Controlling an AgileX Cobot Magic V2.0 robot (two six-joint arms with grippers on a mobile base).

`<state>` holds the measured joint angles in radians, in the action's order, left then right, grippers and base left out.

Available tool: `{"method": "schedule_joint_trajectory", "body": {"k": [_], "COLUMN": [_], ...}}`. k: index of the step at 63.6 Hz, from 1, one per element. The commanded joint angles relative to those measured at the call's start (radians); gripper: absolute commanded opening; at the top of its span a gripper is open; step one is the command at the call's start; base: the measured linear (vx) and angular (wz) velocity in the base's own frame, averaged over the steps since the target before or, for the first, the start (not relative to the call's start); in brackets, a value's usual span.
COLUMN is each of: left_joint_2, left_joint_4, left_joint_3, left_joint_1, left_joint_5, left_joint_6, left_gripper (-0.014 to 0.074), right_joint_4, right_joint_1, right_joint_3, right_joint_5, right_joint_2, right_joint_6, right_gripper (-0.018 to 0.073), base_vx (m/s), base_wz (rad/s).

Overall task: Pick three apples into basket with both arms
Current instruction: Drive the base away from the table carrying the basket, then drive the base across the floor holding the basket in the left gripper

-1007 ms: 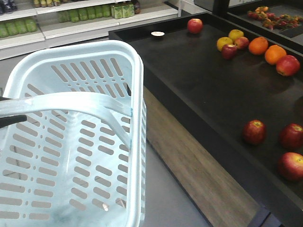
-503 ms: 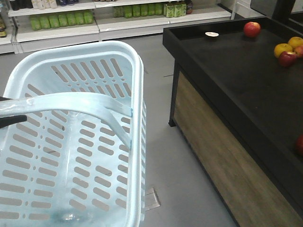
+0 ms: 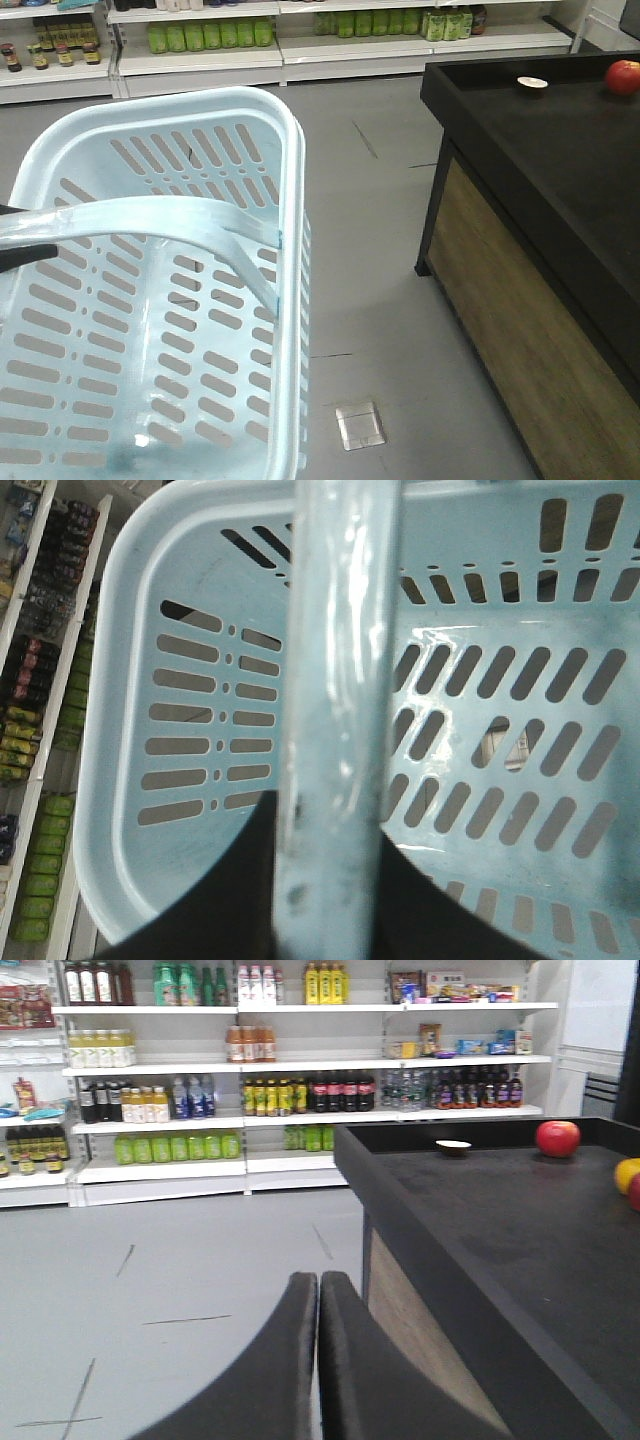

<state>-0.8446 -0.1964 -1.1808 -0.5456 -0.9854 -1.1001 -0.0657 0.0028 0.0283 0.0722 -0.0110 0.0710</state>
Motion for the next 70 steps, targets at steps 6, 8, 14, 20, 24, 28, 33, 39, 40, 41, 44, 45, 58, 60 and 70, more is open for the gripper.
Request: {"method": "schedule_joint_trajectory", "body": {"k": [6,8,14,20,24,28,33,39,40,41,44,45,58,60,70], "left_joint_2": [0.012,0.012,0.012,0.012,0.012,0.012,0.012,0.012,0.012,0.012,0.012,0.012,0.012,0.012,0.012], "left_joint_4": [-0.024,-0.024,-0.024,-0.024,-0.024,-0.024,-0.024,-0.024,-0.024,-0.024,-0.024,-0.024,-0.024,-0.024,-0.024], "left_joint_3": [-0.027,-0.027,-0.027,-0.027,-0.027,-0.027,-0.027,-0.027,-0.027,-0.027,-0.027,-0.027,-0.027,-0.027,-0.027], "left_joint_1": [-0.002,-0.002,-0.002,-0.002,-0.002,-0.002,-0.002,-0.002,-0.002,-0.002,-0.002,-0.002,-0.002,-0.002,-0.002], "left_joint_5": [0.09,0.09,0.09,0.09,0.09,0.09,0.09,0.09,0.09,0.09,0.09,0.09,0.09,0.09,0.09], "left_joint_6": [0.014,0.014,0.014,0.014,0.014,0.014,0.014,0.014,0.014,0.014,0.014,0.014,0.014,0.014,0.014], "left_gripper": [-0.0006,-0.0006,-0.0006,-0.0006,-0.0006,-0.0006,-0.0006,-0.0006,-0.0006,-0.0006,-0.0006,-0.0006,-0.0006,-0.0006,-0.0006], "right_joint_4": [-0.009,-0.009,-0.009,-0.009,-0.009,-0.009,-0.009,-0.009,-0.009,-0.009,-0.009,-0.009,-0.009,-0.009,-0.009], "right_joint_1": [-0.001,-0.001,-0.001,-0.001,-0.001,-0.001,-0.001,-0.001,-0.001,-0.001,-0.001,-0.001,-0.001,-0.001,-0.001], "right_joint_3": [0.014,0.014,0.014,0.014,0.014,0.014,0.014,0.014,0.014,0.014,0.014,0.014,0.014,0.014,0.014], "right_joint_5": [-0.072,-0.072,-0.072,-0.072,-0.072,-0.072,-0.072,-0.072,-0.072,-0.072,-0.072,-0.072,-0.072,-0.072,-0.072], "right_joint_2": [0.002,0.002,0.002,0.002,0.002,0.002,0.002,0.002,0.002,0.002,0.002,0.002,0.002,0.002,0.002], "right_joint_6": [-0.003,-0.003,-0.003,-0.003,-0.003,-0.003,-0.003,-0.003,-0.003,-0.003,-0.003,-0.003,-0.003,-0.003,-0.003], "right_gripper": [-0.0009,-0.0009,-0.0009,-0.0009,-0.0009,-0.0009,-0.0009,-0.0009,-0.0009,-0.0009,-0.0009,-0.0009,-0.0009,-0.0009,-0.0009], "base_vx": [0.06,0.08,0.09,0.1,0.1,0.1,0.1,0.1,0.09,0.09,0.09,0.09,0.07,0.06,0.05], "base_wz": [0.26,0.3,0.33,0.37,0.38,0.37,0.36,0.33,0.31,0.31,0.28,0.28,0.19,0.13,0.09]}}
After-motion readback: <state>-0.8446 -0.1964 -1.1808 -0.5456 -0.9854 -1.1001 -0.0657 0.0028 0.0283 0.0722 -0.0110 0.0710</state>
